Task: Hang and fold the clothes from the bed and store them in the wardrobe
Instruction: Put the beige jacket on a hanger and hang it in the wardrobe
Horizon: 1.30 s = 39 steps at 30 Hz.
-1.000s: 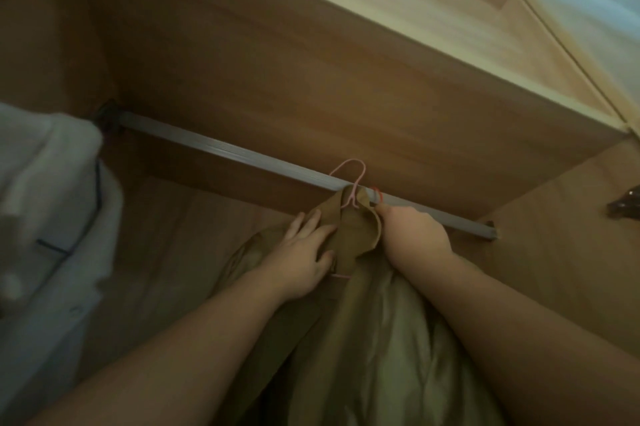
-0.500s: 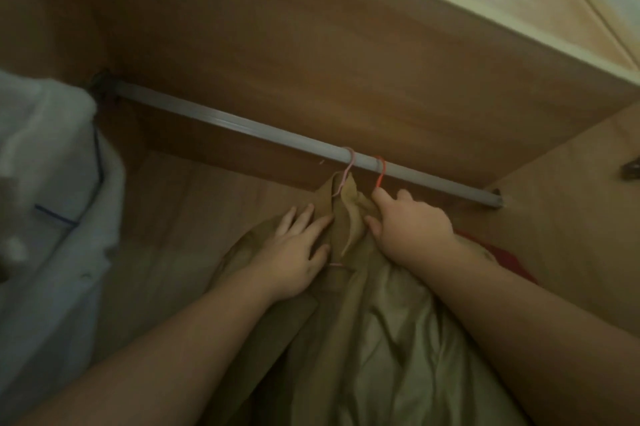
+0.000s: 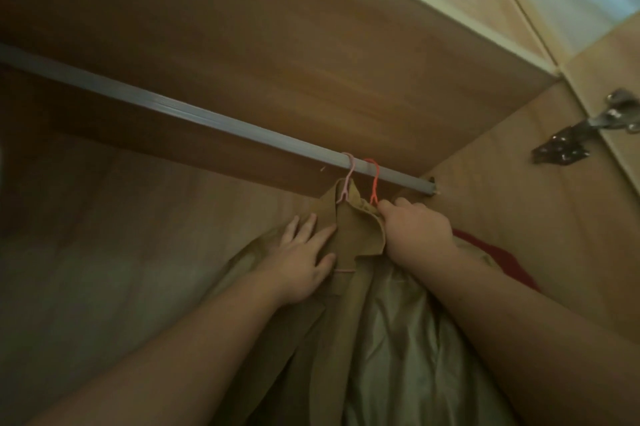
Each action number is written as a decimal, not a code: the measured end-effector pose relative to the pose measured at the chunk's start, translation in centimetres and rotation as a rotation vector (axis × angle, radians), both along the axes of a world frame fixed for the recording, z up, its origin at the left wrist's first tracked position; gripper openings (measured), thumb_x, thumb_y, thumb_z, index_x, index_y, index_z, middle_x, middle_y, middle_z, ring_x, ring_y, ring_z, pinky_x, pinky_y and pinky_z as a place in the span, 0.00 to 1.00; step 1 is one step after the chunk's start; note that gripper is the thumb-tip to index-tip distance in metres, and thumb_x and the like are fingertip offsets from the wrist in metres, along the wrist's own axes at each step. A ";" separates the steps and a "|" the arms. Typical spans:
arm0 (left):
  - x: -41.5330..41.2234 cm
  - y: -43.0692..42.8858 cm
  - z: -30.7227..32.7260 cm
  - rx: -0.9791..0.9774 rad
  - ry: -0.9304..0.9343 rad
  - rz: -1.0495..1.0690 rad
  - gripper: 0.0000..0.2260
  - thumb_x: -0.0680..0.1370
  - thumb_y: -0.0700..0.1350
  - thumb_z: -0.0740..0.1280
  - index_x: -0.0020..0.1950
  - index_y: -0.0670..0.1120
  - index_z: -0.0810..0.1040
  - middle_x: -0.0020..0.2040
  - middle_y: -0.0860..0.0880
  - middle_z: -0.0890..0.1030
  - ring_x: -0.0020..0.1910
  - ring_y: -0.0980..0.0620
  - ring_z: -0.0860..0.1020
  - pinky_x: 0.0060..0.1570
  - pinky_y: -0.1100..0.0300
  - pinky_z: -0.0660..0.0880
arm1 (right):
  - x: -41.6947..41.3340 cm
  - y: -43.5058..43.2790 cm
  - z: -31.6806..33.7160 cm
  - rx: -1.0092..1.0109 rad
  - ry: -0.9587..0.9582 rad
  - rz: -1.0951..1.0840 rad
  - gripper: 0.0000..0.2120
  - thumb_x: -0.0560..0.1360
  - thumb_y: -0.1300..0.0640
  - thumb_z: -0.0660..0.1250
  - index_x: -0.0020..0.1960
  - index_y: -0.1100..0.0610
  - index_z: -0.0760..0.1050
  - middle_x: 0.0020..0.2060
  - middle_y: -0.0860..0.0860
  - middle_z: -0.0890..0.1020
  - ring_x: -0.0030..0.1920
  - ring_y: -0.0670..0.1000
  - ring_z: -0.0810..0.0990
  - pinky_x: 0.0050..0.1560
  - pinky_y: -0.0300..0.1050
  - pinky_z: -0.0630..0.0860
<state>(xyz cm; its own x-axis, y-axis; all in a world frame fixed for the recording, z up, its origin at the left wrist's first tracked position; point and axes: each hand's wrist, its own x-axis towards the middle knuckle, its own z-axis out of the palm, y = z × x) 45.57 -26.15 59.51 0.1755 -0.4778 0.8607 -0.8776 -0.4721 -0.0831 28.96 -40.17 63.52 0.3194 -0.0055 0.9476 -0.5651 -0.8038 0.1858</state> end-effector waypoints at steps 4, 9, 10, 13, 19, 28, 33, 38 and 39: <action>-0.8 -5.0 0.0 0.013 -0.001 -0.042 0.26 0.82 0.62 0.51 0.80 0.63 0.48 0.82 0.50 0.43 0.80 0.44 0.40 0.77 0.43 0.47 | -1.4 -3.7 0.2 0.023 0.009 -0.085 0.15 0.82 0.45 0.51 0.62 0.49 0.69 0.56 0.53 0.76 0.57 0.58 0.77 0.48 0.51 0.73; -1.4 -8.6 -0.7 0.010 0.049 -0.093 0.26 0.82 0.62 0.52 0.80 0.63 0.48 0.82 0.50 0.43 0.80 0.44 0.40 0.77 0.47 0.46 | -1.9 -5.7 0.2 -0.027 -0.027 -0.176 0.14 0.82 0.46 0.51 0.57 0.51 0.72 0.53 0.53 0.79 0.53 0.58 0.78 0.41 0.49 0.68; -1.5 -8.8 -0.9 0.006 0.053 -0.098 0.26 0.82 0.61 0.52 0.80 0.63 0.48 0.82 0.50 0.43 0.80 0.44 0.41 0.77 0.47 0.45 | -1.9 -5.7 0.3 -0.018 -0.028 -0.173 0.15 0.82 0.46 0.51 0.57 0.51 0.72 0.53 0.53 0.79 0.53 0.58 0.78 0.41 0.48 0.67; -1.7 -8.0 -1.8 -0.006 0.060 -0.115 0.26 0.83 0.61 0.52 0.80 0.61 0.49 0.82 0.48 0.43 0.80 0.44 0.41 0.77 0.49 0.44 | -2.2 -5.1 0.4 0.023 -0.013 -0.176 0.15 0.81 0.43 0.52 0.57 0.51 0.72 0.54 0.54 0.79 0.54 0.58 0.78 0.42 0.49 0.67; -3.7 -3.0 -3.2 0.004 0.068 -0.187 0.27 0.82 0.64 0.51 0.79 0.63 0.47 0.82 0.52 0.45 0.80 0.47 0.42 0.76 0.46 0.45 | -4.5 -1.5 -1.3 0.002 0.020 -0.217 0.21 0.80 0.41 0.53 0.67 0.50 0.68 0.63 0.53 0.76 0.62 0.58 0.74 0.52 0.55 0.71; -12.1 3.9 -11.2 0.020 0.206 -0.411 0.31 0.80 0.65 0.52 0.80 0.61 0.43 0.81 0.57 0.46 0.80 0.52 0.45 0.76 0.51 0.47 | -13.0 6.0 -12.1 0.108 0.167 -0.293 0.28 0.78 0.40 0.51 0.77 0.45 0.56 0.76 0.51 0.64 0.77 0.56 0.59 0.74 0.64 0.58; -19.3 5.6 -20.1 0.146 0.118 -0.519 0.30 0.79 0.65 0.50 0.79 0.63 0.42 0.82 0.56 0.47 0.80 0.52 0.45 0.78 0.47 0.49 | -21.6 10.0 -23.0 0.225 0.181 -0.390 0.28 0.78 0.40 0.51 0.78 0.45 0.57 0.76 0.49 0.65 0.76 0.54 0.60 0.73 0.60 0.61; -28.3 5.4 -28.4 0.316 0.155 -0.655 0.30 0.80 0.65 0.49 0.79 0.63 0.41 0.82 0.55 0.47 0.80 0.53 0.43 0.77 0.49 0.44 | -33.0 14.6 -34.2 0.447 0.210 -0.544 0.30 0.78 0.40 0.49 0.79 0.47 0.56 0.76 0.50 0.64 0.77 0.55 0.60 0.73 0.57 0.63; -30.4 5.4 -30.1 0.341 0.139 -0.682 0.29 0.80 0.65 0.49 0.79 0.63 0.41 0.82 0.55 0.47 0.80 0.53 0.42 0.76 0.49 0.44 | -35.4 15.7 -36.5 0.482 0.213 -0.578 0.30 0.78 0.40 0.50 0.79 0.47 0.56 0.76 0.51 0.65 0.77 0.55 0.60 0.73 0.58 0.63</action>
<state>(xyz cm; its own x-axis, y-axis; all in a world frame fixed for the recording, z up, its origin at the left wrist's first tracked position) 15.17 -20.71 29.42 -0.1575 -0.7536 0.6382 -0.9779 0.2088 0.0052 -6.39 -24.48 27.00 0.3154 -0.6219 0.7167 -0.9099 -0.4126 0.0424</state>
